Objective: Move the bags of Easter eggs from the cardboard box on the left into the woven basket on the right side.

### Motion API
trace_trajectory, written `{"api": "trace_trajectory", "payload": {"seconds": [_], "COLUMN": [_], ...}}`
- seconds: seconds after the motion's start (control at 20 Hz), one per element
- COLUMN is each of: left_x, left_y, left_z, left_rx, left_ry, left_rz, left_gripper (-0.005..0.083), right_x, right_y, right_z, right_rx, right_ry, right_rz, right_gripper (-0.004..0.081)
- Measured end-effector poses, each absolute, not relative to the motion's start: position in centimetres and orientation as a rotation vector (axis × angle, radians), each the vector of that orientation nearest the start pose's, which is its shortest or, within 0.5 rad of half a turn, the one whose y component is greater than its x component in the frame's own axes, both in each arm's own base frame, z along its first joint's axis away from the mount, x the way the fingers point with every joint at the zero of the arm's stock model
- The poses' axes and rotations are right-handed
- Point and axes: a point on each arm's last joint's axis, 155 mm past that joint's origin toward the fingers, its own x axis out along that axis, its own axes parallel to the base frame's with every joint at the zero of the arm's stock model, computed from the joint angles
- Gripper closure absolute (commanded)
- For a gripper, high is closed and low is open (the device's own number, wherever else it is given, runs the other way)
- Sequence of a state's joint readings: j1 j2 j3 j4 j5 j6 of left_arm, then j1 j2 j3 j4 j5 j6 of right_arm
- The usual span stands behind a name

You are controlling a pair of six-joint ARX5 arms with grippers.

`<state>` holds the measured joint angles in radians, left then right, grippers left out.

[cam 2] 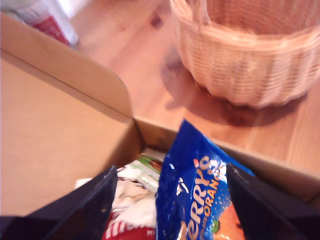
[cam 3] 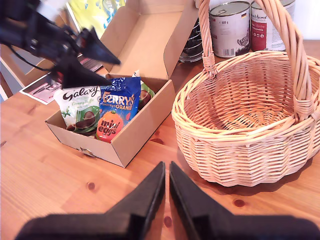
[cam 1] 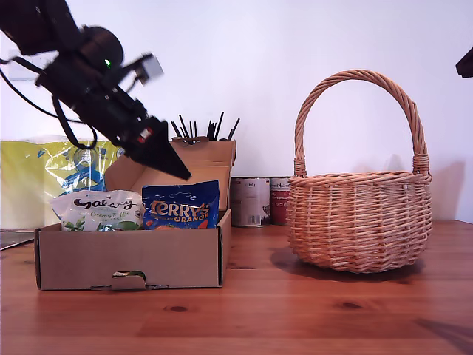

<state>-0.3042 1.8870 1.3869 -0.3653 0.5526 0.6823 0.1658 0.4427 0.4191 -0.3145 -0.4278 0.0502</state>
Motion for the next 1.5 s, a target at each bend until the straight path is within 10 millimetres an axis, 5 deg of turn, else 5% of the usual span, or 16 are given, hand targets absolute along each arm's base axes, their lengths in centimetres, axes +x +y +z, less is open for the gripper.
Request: {"api": "trace_trajectory", "payload": {"seconds": [0.2, 0.4, 0.9, 1.05, 1.2, 1.5], "left_x": [41.9, 39.6, 38.2, 38.4, 38.6, 41.4], "left_y": [-23.6, -23.7, -24.3, -23.9, -23.7, -24.6], "left_z": [8.6, 7.4, 7.0, 6.8, 8.0, 14.1], "left_rx": [0.508, 0.517, 0.546, 0.589, 0.602, 0.635], "left_ry": [0.722, 0.821, 0.849, 0.844, 0.864, 0.732], "left_rz": [-1.095, -1.128, -1.17, -1.163, -1.156, -1.117], "left_gripper": [0.0173, 0.0184, 0.076, 0.0797, 0.0797, 0.0797], "right_x": [23.4, 23.4, 23.4, 23.4, 23.4, 23.5], "right_y": [11.6, 11.7, 11.7, 11.7, 11.7, 11.7], "right_z": [19.3, 19.1, 19.1, 19.1, 19.1, 19.0], "right_rx": [0.093, 0.094, 0.094, 0.094, 0.094, 0.095], "right_ry": [0.356, 0.361, 0.361, 0.361, 0.361, 0.367], "right_rz": [0.579, 0.579, 0.579, 0.579, 0.579, 0.579], "right_gripper": [0.0782, 0.0782, 0.0782, 0.0782, 0.0782, 0.0782]}}
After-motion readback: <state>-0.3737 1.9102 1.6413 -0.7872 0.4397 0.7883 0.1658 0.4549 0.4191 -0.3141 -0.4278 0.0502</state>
